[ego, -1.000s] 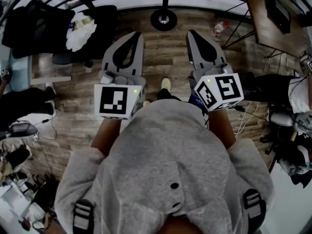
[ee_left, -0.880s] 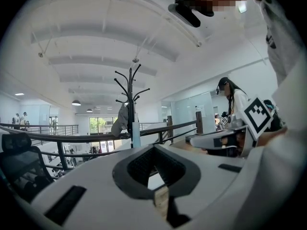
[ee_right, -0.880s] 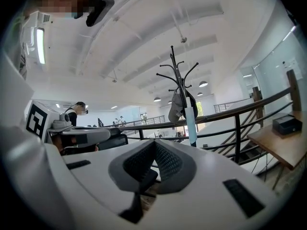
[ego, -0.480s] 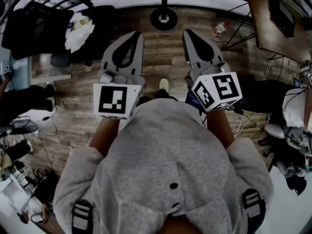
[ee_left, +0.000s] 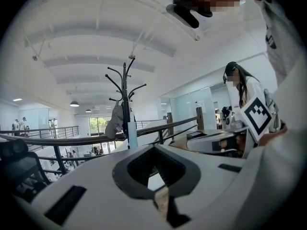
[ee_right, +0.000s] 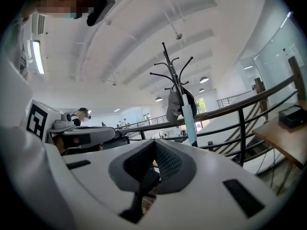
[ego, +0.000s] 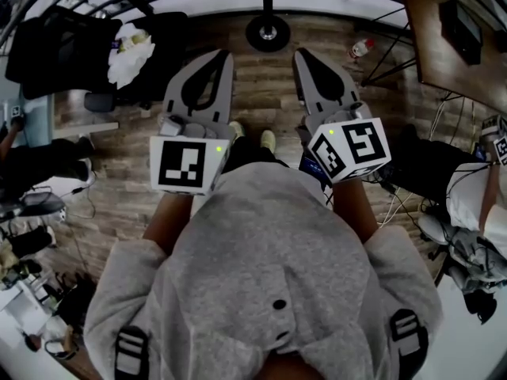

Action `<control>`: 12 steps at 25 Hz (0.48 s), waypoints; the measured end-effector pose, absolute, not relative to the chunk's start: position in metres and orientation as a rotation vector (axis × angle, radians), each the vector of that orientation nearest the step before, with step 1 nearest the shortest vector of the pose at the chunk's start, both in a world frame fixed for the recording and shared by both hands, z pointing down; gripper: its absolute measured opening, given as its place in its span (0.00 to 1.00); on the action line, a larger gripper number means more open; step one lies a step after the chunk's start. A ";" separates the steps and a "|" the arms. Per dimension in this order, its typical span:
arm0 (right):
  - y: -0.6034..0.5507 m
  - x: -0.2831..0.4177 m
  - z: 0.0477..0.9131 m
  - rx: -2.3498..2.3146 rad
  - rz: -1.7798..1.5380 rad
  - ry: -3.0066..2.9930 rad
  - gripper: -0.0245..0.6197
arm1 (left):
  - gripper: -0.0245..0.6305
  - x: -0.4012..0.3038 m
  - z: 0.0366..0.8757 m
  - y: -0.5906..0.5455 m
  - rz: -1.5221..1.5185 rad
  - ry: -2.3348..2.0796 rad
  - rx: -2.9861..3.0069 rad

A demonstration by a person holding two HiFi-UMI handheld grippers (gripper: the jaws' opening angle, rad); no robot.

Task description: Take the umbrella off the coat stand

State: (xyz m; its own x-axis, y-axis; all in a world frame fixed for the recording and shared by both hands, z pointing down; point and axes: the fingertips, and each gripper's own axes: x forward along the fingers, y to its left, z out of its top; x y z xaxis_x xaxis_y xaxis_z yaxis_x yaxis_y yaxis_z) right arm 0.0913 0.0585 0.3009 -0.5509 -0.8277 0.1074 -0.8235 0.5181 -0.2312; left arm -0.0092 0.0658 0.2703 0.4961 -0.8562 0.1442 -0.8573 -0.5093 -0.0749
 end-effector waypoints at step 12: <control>0.037 0.084 0.296 -1.500 -0.376 2.717 0.06 | 0.06 -0.010 0.274 0.044 0.246 -1.508 2.730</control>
State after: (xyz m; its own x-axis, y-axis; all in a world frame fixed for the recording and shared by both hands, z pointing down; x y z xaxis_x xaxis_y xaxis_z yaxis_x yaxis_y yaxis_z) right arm 0.0835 0.0368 0.2963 -0.5397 -0.8357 0.1021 -0.8320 0.5108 -0.2165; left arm -0.0103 0.0442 0.2742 0.5230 -0.8401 0.1439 -0.8422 -0.5353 -0.0642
